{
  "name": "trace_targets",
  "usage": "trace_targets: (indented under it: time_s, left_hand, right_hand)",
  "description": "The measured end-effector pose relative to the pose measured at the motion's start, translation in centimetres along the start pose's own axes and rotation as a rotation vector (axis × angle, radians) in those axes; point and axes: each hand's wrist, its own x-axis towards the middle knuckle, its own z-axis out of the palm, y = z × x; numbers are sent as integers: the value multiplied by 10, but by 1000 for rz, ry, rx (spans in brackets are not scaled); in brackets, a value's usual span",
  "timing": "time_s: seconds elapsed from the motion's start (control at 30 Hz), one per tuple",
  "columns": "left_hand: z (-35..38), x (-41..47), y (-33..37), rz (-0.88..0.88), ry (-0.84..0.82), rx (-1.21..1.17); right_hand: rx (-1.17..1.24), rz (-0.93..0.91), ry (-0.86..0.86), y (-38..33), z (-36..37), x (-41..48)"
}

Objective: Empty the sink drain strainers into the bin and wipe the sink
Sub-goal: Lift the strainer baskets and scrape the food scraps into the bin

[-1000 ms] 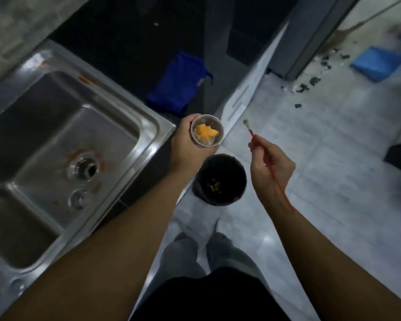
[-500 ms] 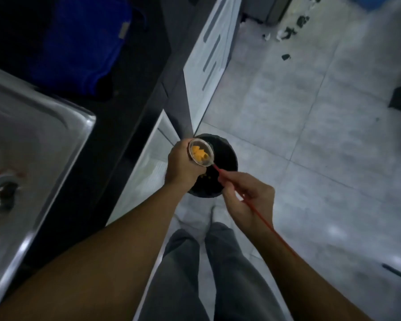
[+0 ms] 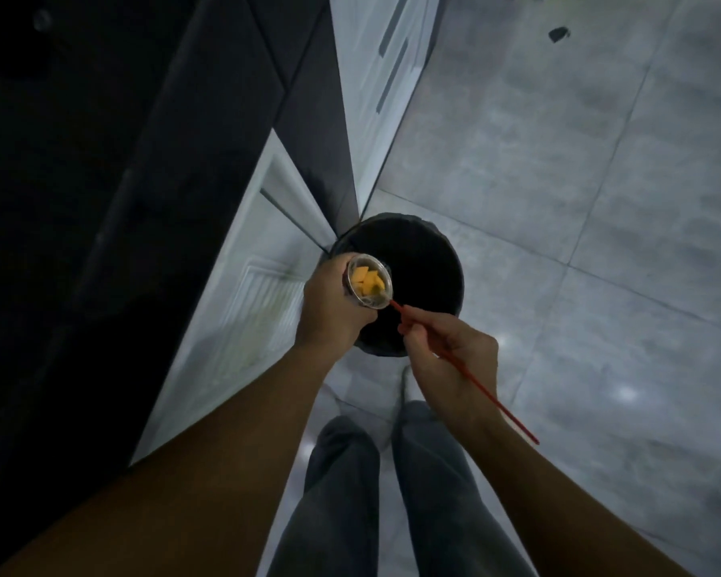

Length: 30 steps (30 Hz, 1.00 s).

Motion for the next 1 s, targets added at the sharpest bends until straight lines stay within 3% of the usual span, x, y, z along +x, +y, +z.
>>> trace_targets:
  time_s: [0.17, 0.43, 0.8, 1.0]
  left_hand:
    - [5, 3, -12, -10, -1, 13]
    - [9, 5, -8, -17, -33, 63]
    - [11, 9, -1, -9, 4, 119]
    - [15, 9, 2, 8, -26, 147]
  right_hand:
    - [5, -20, 76, 14, 1, 4]
    - [75, -26, -119, 3, 13, 14]
    - [55, -39, 52, 21, -9, 16]
    - [71, -80, -15, 20, -3, 17]
